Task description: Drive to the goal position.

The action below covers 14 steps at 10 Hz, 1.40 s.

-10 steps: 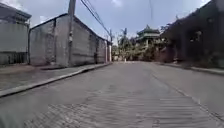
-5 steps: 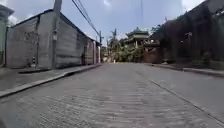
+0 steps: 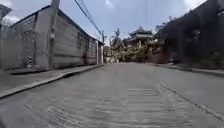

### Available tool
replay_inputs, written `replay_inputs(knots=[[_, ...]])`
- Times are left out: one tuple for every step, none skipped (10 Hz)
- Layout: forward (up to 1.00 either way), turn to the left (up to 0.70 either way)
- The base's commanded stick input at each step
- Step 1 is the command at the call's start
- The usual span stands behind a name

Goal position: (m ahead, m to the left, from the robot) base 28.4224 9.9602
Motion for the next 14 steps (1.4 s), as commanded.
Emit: replay_inputs(knots=[[1.00,0.00],[1.00,0.00],[1.00,0.00],[1.00,0.00],[1.00,0.00],[1.00,0.00],[1.00,0.00],[1.00,-0.02],[1.00,-0.30],[1.00,-0.39],[1.00,-0.40],[1.00,-0.40],[1.00,-0.40],[1.00,-0.40]])
